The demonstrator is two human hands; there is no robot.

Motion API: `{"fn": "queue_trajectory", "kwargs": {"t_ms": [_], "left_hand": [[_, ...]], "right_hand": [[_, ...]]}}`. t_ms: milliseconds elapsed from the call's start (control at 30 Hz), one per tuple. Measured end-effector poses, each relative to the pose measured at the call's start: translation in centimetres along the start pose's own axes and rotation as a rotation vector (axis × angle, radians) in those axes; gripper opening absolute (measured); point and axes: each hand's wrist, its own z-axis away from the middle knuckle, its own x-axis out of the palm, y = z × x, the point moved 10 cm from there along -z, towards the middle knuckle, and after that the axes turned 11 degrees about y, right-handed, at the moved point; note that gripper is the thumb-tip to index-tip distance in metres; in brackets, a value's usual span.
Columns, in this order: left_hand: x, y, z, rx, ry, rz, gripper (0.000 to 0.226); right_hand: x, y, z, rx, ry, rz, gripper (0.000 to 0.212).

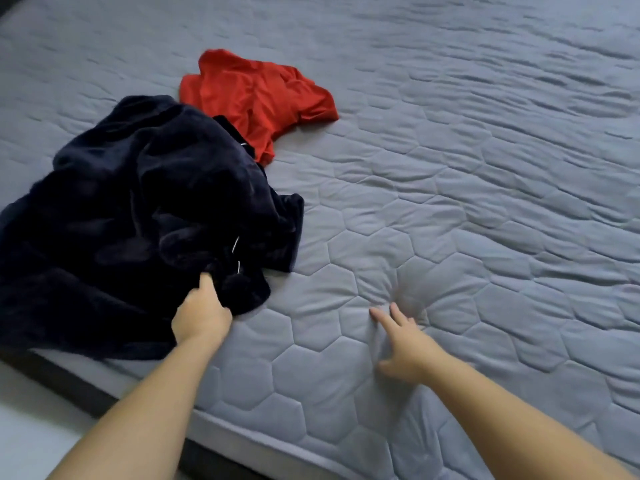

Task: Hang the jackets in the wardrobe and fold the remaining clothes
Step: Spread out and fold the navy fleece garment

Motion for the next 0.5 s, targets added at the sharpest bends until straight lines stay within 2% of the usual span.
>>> {"fn": "queue_trajectory", "kwargs": {"t_ms": [33,100,167,233,267,400,500], "left_hand": [[0.0,-0.1,0.2,0.012,0.016,0.024,0.046],[0.7,0.6,1.9,0.056,-0.053,0.094,0.048],[1.8,2.6,5.4,0.122,-0.188,0.181,0.058],[2.9,4.7,9.6,0.157,-0.329,0.285,0.060],[3.5,5.8,11.5,0.177,-0.391,0.320,0.058],[4.7,11.8,18.7,0.338,-0.542,0.413,0.048],[5.8,17.4,26.7,0.521,-0.634,0.426,0.057]], "right_hand": [[0.0,0.2,0.0,-0.001,-0.005,-0.010,0.091],[-0.7,0.2,0.4,0.028,0.001,-0.121,0.083],[-2.3,0.0,1.5,0.125,0.014,-0.426,0.067],[-3.9,0.4,3.4,0.291,-0.010,-0.769,0.051],[-4.4,0.9,4.5,0.366,-0.026,-0.852,0.045],[-5.9,4.6,7.6,0.436,-0.013,-0.874,0.044],[-5.8,6.3,9.8,0.395,-0.085,-0.923,0.062]]}}
